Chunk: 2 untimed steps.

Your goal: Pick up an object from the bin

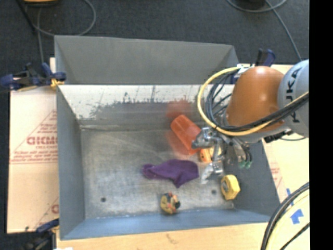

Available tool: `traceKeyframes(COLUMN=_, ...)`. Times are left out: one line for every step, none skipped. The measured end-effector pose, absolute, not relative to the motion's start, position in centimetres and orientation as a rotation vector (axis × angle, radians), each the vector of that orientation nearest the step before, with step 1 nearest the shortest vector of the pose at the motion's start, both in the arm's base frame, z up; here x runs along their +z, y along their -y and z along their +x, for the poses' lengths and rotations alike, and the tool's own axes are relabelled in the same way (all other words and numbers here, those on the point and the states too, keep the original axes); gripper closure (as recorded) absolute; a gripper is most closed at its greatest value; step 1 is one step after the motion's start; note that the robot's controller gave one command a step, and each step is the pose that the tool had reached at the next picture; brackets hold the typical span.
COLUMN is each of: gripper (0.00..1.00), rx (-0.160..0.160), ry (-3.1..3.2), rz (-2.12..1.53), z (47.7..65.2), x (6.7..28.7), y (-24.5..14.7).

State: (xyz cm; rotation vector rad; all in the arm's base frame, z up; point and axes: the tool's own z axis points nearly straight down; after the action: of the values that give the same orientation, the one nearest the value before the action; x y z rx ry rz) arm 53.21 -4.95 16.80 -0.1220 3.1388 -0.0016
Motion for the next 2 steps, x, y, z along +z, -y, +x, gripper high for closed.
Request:
traceKeyframes(gripper=1.00, rx=0.001, ry=-3.123, rz=-0.297, z=55.09, x=8.86, y=0.13)
traceKeyframes(gripper=1.00, rx=0.000, ry=-3.123, rz=-0.298, z=55.09, x=8.86, y=0.14)
